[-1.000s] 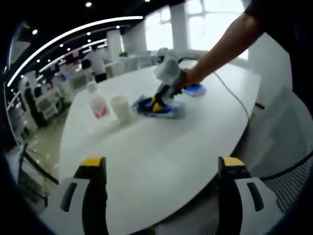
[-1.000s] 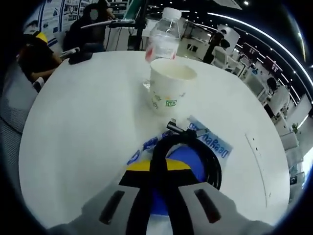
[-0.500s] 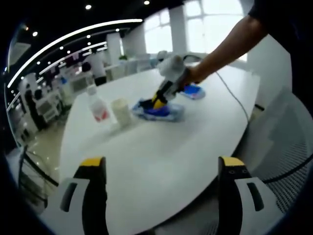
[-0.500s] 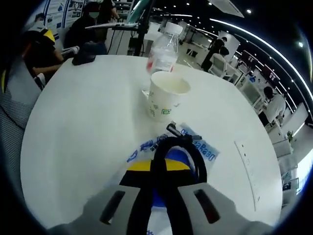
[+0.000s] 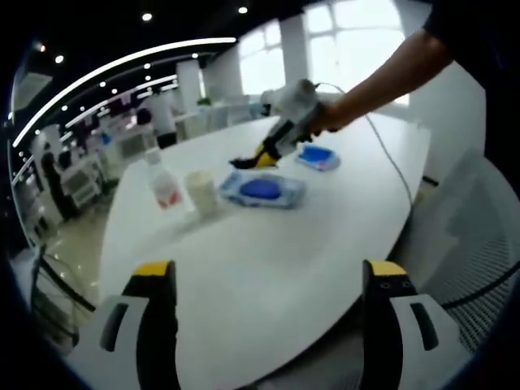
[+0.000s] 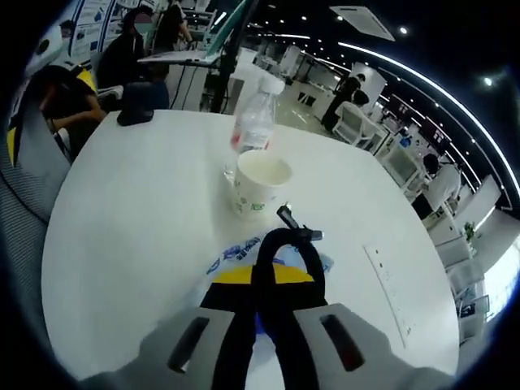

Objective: Arrange the tabletop items into an orderly group along one side of the table until the central work area is clear of visible clutter.

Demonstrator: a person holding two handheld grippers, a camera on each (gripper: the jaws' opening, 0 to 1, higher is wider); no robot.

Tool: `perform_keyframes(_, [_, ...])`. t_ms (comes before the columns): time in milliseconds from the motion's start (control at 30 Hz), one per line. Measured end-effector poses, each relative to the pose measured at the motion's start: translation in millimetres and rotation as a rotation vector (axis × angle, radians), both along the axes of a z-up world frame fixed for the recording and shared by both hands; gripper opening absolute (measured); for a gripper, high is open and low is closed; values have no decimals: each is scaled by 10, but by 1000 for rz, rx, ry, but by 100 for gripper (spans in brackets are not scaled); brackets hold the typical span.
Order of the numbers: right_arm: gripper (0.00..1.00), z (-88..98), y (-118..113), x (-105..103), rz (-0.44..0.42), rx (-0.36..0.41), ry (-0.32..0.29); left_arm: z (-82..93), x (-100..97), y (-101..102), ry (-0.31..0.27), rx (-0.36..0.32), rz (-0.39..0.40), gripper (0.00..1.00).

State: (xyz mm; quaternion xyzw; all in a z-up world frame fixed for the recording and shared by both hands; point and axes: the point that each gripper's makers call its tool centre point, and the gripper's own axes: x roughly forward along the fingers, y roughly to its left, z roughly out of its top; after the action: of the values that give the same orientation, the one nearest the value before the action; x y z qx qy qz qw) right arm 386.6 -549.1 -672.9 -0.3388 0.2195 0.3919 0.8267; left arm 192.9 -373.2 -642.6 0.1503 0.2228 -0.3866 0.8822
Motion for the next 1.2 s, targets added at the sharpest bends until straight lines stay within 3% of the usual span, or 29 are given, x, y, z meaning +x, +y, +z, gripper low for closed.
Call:
perform_keyframes(500, [3,412,-104,-171,-62,77,-52,49,2,-29,-6,-38,0,95])
perform_keyframes(1200, [3,621,-481,-513,-175,125,-82,114,2,-47,-19,-84,4,100])
